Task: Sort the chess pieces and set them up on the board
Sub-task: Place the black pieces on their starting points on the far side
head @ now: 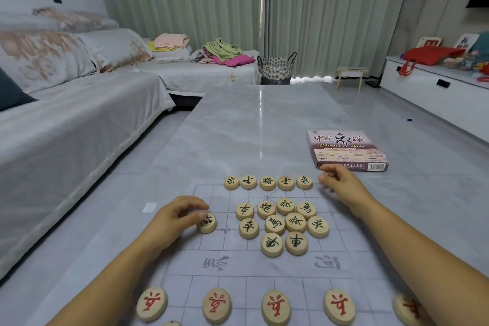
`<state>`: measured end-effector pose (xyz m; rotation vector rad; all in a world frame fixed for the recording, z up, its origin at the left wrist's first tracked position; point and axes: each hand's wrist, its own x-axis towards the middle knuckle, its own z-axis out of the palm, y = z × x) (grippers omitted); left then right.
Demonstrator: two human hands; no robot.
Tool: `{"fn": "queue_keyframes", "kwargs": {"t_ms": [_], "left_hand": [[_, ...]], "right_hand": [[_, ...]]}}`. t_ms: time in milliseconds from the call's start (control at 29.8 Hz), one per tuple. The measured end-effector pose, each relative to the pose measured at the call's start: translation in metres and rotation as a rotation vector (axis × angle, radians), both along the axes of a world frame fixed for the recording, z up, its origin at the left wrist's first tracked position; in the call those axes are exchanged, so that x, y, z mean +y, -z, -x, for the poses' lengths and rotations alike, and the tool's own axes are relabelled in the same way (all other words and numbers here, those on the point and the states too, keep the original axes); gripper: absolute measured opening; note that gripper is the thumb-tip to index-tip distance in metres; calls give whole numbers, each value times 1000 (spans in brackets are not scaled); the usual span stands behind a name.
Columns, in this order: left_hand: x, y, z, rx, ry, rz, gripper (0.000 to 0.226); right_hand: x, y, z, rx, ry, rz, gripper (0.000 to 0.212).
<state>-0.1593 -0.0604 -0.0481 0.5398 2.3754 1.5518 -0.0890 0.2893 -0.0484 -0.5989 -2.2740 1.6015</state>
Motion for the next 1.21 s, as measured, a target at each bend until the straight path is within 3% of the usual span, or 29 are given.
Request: {"fn": "queue_keyframes", "kwargs": {"t_ms": [235, 336, 503, 805, 1208], "left_hand": [[3, -3, 1, 61, 139, 147, 61], [1, 0, 4, 92, 154, 234, 79], [1, 3, 4, 139, 150, 300, 64], [0, 7, 6, 232, 152, 264, 36], [3, 7, 3, 218, 131, 300, 40]], "right_hand": [[-11, -6, -39, -91, -106, -106, 10], [-21, -9, -47, -170, -224, -214, 16], [-38, -15, -40, -309, -283, -442, 29], [-41, -16, -33, -352, -232, -474, 28], [6, -8, -51, -254, -126, -491, 27]]}}
